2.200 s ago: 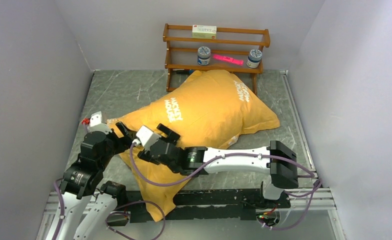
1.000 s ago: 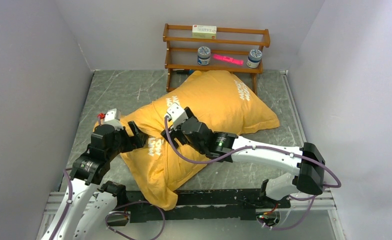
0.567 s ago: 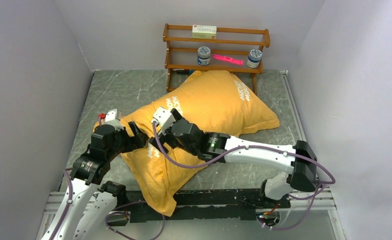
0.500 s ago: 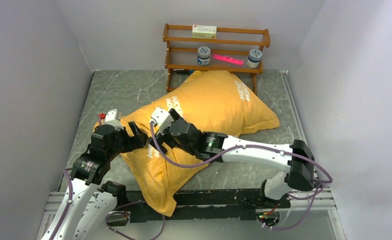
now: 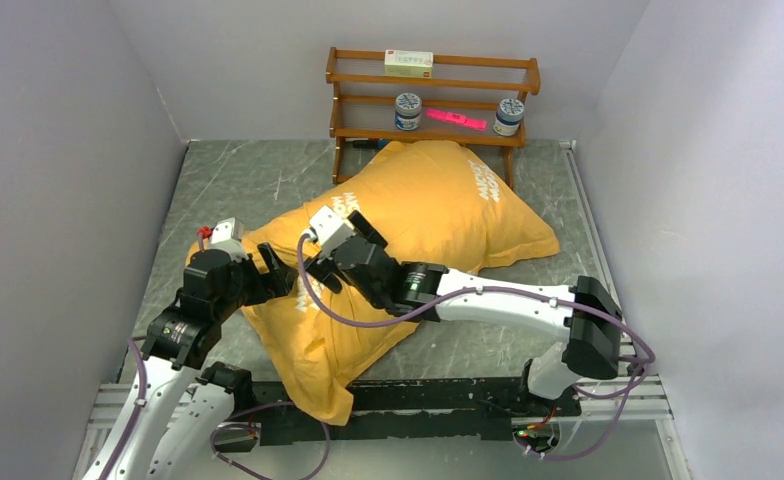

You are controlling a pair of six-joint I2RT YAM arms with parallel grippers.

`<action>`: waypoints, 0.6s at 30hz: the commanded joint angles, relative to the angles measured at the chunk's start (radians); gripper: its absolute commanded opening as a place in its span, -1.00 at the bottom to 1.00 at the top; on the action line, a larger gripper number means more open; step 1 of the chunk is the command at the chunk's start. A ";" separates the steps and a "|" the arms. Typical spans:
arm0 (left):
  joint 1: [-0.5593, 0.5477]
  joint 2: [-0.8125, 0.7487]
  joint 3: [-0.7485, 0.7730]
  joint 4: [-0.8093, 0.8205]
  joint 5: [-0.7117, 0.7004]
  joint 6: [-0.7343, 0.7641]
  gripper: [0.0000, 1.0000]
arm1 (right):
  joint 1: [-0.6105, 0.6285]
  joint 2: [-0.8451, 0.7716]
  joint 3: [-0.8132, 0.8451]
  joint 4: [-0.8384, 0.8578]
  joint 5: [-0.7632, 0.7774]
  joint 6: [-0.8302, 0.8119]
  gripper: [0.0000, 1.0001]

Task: Remove the pillowcase from the pillow
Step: Remove the pillow from the pillowcase.

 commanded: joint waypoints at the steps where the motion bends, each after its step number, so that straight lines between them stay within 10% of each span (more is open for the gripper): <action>1: -0.003 -0.004 -0.015 0.036 0.044 0.014 0.82 | -0.083 -0.095 -0.050 -0.012 0.177 -0.015 0.72; 18: -0.003 -0.007 0.057 0.035 0.137 0.057 0.80 | -0.156 -0.208 -0.134 0.001 -0.083 0.029 0.50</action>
